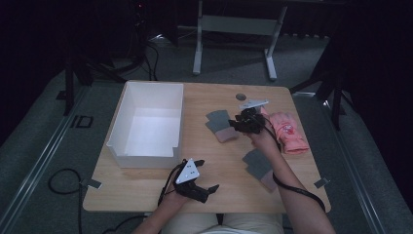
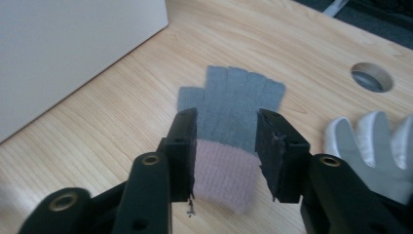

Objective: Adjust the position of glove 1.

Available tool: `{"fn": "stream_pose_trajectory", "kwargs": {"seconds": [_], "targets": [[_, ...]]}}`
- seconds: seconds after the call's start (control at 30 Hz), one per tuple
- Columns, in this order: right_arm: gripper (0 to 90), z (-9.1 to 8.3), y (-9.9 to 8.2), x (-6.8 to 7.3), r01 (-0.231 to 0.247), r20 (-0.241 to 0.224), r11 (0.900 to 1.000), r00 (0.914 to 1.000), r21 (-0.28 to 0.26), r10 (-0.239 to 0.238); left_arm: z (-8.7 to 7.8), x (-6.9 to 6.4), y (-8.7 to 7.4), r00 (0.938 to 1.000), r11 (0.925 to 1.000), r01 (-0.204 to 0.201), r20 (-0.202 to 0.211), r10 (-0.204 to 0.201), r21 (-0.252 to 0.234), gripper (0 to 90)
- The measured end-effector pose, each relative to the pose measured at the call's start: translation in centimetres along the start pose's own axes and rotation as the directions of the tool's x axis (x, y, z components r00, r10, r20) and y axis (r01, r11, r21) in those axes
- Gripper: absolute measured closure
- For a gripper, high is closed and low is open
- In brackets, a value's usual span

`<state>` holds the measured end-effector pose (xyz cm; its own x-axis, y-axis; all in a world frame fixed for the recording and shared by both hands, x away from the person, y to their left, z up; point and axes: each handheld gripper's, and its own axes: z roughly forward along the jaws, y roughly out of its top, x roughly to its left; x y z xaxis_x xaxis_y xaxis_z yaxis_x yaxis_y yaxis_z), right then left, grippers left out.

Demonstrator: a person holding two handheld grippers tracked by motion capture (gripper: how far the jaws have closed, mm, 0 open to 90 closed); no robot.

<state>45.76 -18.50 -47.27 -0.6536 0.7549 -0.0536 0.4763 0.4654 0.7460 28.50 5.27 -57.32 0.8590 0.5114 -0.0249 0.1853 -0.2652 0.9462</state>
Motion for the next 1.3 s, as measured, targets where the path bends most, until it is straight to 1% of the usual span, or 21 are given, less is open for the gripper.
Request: {"fn": "stream_pose_trajectory", "kwargs": {"seconds": [0.03,0.1,0.17,0.2,0.27,0.33,0.4,0.5,0.57,0.67,0.7,0.77,1.0,1.2,1.23,1.27,1.3], "targets": [[60.9,0.6,0.1,0.1,0.015,-0.001,0.9997,0.9999,0.017,-0.015,0.0,0.0,0.0,1.0000,1.0000,-0.002,0.000,0.002,0.001,0.0],[61.8,1.2,0.1,0.1,0.025,-0.009,0.9992,0.9997,0.030,-0.025,0.0,0.0,0.0,1.0000,1.0000,-0.002,0.000,0.002,0.000,0.0],[61.8,2.1,0.1,0.2,0.038,-0.036,0.9982,0.9987,0.047,-0.037,0.0,0.0,0.0,1.0000,1.0000,-0.004,-0.001,0.004,0.000,0.0],[61.9,2.3,0.1,0.2,0.044,-0.036,0.9977,0.9985,0.052,-0.043,0.0,0.0,0.0,1.0000,1.0000,-0.005,-0.002,0.005,0.001,0.0],[62.8,2.9,0.1,0.2,0.046,-0.045,0.9968,0.9981,0.066,-0.043,0.0,0.0,0.0,1.0000,1.0000,-0.003,-0.003,0.003,0.001,0.0],[63.9,3.4,0.1,0.1,0.034,-0.057,0.9974,0.9979,0.063,-0.031,0.0,0.0,0.0,1.0000,1.0000,-0.004,-0.002,0.004,0.000,0.0],[63.9,3.9,0.1,0.0,0.038,-0.065,0.9970,0.9973,0.067,-0.034,0.0,-0.1,0.0,1.0000,1.0000,-0.007,-0.003,0.007,0.002,0.0],[63.8,5.0,0.1,-0.1,0.052,-0.060,0.9944,0.9971,0.092,-0.047,0.0,-0.1,0.0,1.0000,1.0000,-0.005,-0.003,0.005,0.000,0.0],[63.9,5.7,0.2,-0.2,0.059,-0.062,0.9935,0.9967,0.098,-0.053,0.0,0.0,0.0,1.0000,1.0000,-0.004,-0.001,0.004,0.000,0.0],[64.1,6.2,0.2,-0.3,0.068,-0.063,0.9927,0.9961,0.100,-0.062,0.0,0.0,0.0,1.0000,1.0000,-0.001,0.000,0.001,-0.001,0.0],[64.2,6.8,0.3,-0.5,0.077,-0.066,0.9914,0.9953,0.105,-0.071,0.0,0.0,0.0,1.0000,1.0000,-0.001,0.001,0.001,-0.001,0.0],[64.2,7.4,0.3,-0.7,0.088,-0.063,0.9897,0.9947,0.112,-0.082,0.0,0.0,0.0,1.0000,1.0000,-0.002,-0.001,0.002,-0.001,0.0],[64.2,9.0,0.1,-1.6,0.107,-0.058,0.9848,0.9933,0.137,-0.100,0.0,0.0,0.0,1.0000,1.0000,-0.001,-0.001,0.001,-0.002,0.0],[65.4,9.9,-0.1,-2.0,0.112,-0.063,0.9812,0.9926,0.157,-0.104,0.0,0.0,0.0,1.0000,1.0000,-0.002,-0.001,0.002,-0.002,0.0],[67.1,10.2,-0.1,-2.1,0.112,-0.069,0.9788,0.9925,0.171,-0.102,-0.1,0.0,0.0,1.0000,1.0000,-0.001,-0.001,0.001,-0.003,0.0],[68.7,10.6,-0.4,-2.2,0.088,-0.092,0.9789,0.9931,0.184,-0.072,-0.1,0.0,0.0,1.0000,1.0000,-0.002,-0.001,0.002,-0.003,0.0],[70.8,10.7,-0.4,-2.3,0.078,-0.093,0.9801,0.9938,0.183,-0.061,-0.1,0.0,0.0,1.0000,1.0000,-0.002,-0.002,0.002,-0.003,0.0]]}}
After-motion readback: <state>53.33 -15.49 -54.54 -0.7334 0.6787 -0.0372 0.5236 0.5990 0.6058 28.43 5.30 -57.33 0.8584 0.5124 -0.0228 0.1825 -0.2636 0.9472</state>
